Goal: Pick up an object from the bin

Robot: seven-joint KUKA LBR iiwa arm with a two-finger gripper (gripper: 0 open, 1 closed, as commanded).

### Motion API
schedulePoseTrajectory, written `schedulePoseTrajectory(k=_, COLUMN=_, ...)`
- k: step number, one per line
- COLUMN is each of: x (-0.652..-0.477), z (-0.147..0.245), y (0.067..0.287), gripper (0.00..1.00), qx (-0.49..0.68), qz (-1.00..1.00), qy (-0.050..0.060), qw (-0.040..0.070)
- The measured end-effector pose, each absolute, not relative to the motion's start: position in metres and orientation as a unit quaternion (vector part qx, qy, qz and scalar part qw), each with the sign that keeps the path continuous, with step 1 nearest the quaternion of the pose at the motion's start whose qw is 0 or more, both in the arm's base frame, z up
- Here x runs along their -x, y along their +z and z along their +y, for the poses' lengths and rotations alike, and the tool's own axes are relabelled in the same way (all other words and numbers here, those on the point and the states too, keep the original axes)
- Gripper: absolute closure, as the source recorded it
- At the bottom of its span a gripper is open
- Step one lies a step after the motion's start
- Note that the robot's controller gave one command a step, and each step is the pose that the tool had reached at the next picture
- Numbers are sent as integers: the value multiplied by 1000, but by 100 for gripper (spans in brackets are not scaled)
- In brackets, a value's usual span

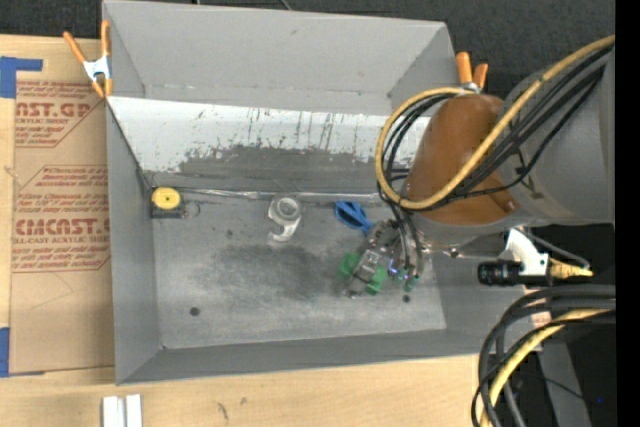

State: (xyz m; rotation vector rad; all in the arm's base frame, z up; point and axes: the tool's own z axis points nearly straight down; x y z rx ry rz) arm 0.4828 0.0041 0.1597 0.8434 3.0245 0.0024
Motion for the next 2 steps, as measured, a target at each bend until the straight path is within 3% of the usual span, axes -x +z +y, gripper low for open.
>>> schedulePoseTrajectory(k=1, x=-484, z=5, y=191, gripper=100, qx=-268, qz=963, qy=1, qw=1)
schedulePoseTrajectory(k=2, x=-484, z=6, y=195, gripper=100, qx=-267, qz=964, qy=1, qw=0)
